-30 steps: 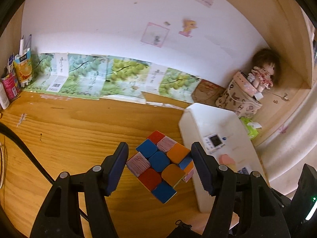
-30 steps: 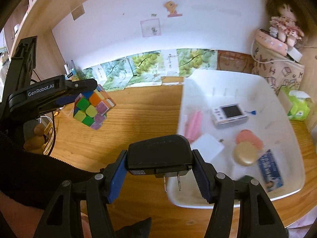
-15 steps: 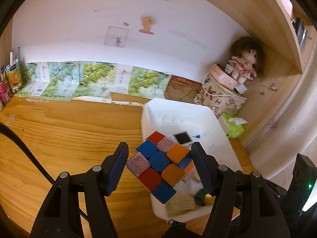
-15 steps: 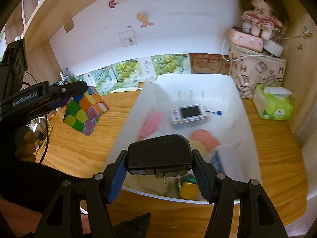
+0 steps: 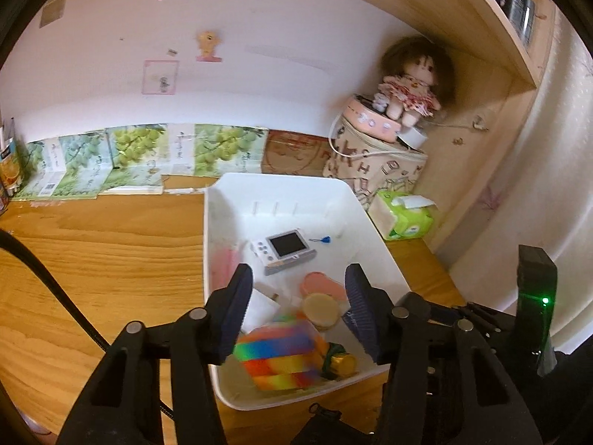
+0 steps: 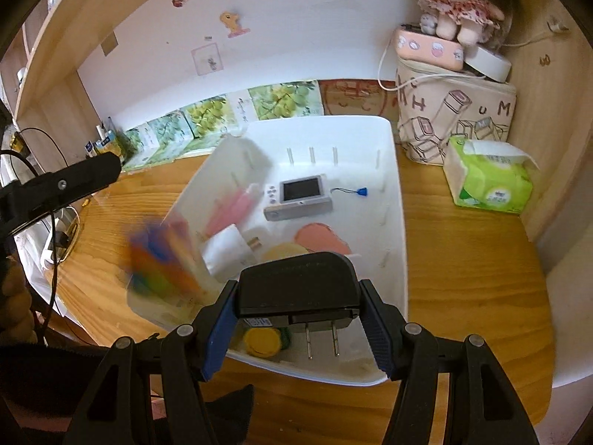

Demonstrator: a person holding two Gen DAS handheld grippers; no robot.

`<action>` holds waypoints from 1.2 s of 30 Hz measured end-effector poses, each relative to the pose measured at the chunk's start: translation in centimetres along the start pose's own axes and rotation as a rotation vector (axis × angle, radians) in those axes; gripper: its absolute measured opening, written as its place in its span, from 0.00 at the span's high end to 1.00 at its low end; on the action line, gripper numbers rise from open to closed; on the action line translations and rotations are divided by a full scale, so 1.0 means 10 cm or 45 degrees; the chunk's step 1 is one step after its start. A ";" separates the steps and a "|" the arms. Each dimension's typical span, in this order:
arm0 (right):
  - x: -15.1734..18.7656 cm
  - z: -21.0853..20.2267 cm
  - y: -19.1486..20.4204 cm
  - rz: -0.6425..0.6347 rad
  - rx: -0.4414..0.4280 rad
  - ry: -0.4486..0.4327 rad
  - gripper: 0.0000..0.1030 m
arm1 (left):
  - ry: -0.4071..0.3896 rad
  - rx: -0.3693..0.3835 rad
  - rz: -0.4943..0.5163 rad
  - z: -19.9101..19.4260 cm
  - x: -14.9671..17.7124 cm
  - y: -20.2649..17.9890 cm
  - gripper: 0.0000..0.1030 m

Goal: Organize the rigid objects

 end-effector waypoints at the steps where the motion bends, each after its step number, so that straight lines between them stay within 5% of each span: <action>1: 0.01 0.00 -0.02 0.003 -0.002 0.005 0.39 | 0.003 0.001 0.001 0.01 0.00 -0.02 0.47; 15: 0.01 -0.03 -0.15 0.051 -0.015 -0.014 0.38 | 0.071 -0.027 0.049 0.10 0.08 -0.19 0.47; 26: 0.11 0.24 0.06 0.091 -0.120 0.049 0.38 | 0.205 -0.149 0.019 0.12 0.33 0.10 0.47; 36: 0.10 0.29 0.28 0.169 -0.079 0.057 0.31 | 0.336 -0.186 -0.004 0.11 0.55 0.43 0.46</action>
Point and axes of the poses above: each gripper's, at about its wrist camera, not at the fingertips, and z roughly the way its jaws point, y to its left, x to its underside, the point moved 10 cm from there along z, roughly the way its jaws point, and after that the axes turned 9 degrees about -x, right-handed, at the moved point
